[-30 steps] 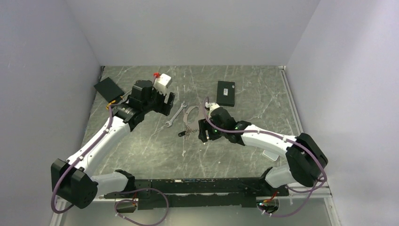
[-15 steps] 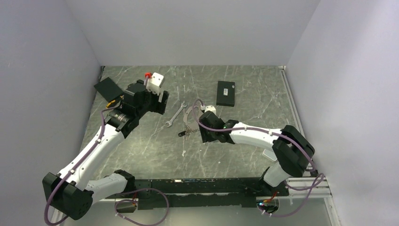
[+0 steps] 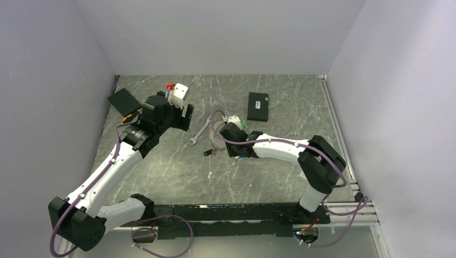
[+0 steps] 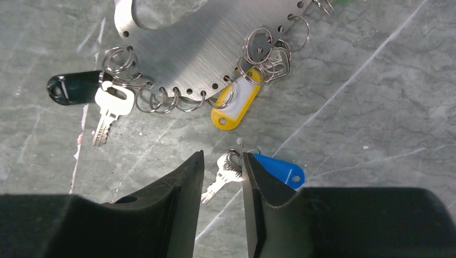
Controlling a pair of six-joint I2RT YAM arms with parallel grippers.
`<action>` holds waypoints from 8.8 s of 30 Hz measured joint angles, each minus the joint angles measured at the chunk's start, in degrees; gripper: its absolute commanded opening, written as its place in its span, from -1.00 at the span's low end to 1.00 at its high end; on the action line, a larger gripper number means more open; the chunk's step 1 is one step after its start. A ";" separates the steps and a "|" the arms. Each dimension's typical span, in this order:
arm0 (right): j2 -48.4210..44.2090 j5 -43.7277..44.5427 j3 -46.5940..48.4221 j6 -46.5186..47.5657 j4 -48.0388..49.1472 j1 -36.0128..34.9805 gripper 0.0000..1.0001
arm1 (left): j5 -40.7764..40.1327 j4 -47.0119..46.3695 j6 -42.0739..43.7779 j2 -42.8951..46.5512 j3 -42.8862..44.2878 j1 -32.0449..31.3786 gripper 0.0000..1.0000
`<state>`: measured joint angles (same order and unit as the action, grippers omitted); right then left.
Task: Put the keys on the keyring
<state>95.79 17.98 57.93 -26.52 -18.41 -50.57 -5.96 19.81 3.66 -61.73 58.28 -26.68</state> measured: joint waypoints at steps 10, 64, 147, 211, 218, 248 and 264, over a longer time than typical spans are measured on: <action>2.71 1.11 0.61 0.15 -2.08 0.00 -0.41 | -0.39 0.20 0.02 0.04 0.00 -0.07 0.71; 0.50 -0.50 1.07 1.60 -4.33 0.24 -0.21 | -1.90 1.11 0.26 -0.04 0.00 -0.15 0.67; -3.93 -27.47 -3.63 10.27 4.22 -5.27 -0.17 | -1.49 1.51 0.44 0.52 0.00 -0.15 0.67; -0.81 -10.56 -0.74 18.86 -2.10 -3.61 -0.16 | -3.19 0.42 1.68 3.96 -0.63 -0.15 0.62; 2.19 -8.46 -0.44 19.06 -2.82 -4.66 -0.16 | -4.92 -0.02 1.68 5.25 -0.74 -0.15 0.72; 4.94 -4.31 0.98 20.22 -2.36 -5.05 -0.90 | -8.46 -0.24 1.66 6.60 -0.92 -0.15 0.74; 1.09 -8.39 -1.51 19.58 -1.22 -5.14 -1.00 | -8.44 -0.24 1.66 6.60 -0.92 -0.15 0.74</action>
<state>96.88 9.58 56.42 -6.94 -19.64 -55.70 -14.39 19.57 5.32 -55.13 57.36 -26.83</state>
